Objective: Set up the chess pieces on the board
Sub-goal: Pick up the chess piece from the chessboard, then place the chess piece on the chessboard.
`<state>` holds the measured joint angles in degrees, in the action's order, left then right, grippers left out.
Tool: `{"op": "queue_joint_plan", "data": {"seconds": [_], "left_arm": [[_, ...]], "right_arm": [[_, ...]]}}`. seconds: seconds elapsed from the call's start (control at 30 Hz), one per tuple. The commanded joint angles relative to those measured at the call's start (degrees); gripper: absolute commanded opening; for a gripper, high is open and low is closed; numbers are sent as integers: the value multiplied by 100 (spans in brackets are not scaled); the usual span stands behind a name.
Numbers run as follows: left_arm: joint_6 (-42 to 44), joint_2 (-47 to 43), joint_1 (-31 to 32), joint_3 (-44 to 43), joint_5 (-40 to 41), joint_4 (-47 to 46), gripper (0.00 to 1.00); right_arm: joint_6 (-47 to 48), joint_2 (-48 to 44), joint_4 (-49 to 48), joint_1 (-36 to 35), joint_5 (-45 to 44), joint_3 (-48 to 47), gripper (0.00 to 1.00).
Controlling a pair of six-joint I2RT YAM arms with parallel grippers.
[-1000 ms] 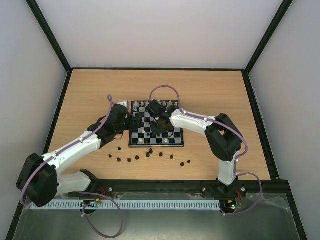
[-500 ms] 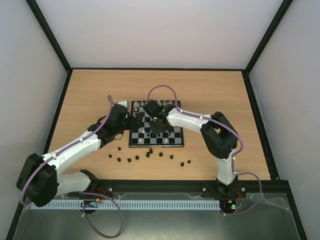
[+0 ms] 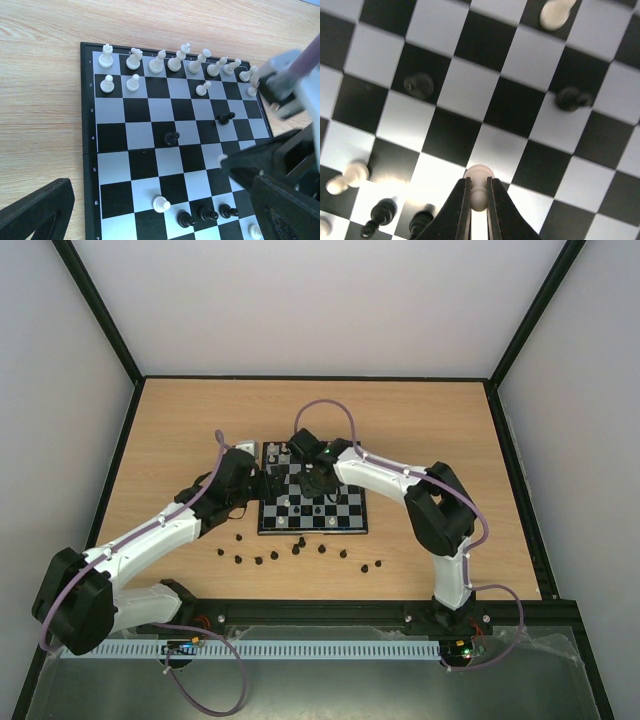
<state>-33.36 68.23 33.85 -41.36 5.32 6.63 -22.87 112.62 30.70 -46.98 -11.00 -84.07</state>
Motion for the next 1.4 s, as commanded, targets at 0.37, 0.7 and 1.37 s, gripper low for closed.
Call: {"op": "queue_joint_plan", "data": {"seconds": [0.37,0.7,1.37], "left_arm": [[93,-29,8,33,-43,-110,99],[77,-201,18,74,-54,-101,100],[76,-203,23,93,-84,-118,99]], "right_arm": [[380,465,849,1305,241,-1528,1],[363,1061,897,1345,513,-1873,1],[399,1556,1069,1341,411,-2324,3]]}}
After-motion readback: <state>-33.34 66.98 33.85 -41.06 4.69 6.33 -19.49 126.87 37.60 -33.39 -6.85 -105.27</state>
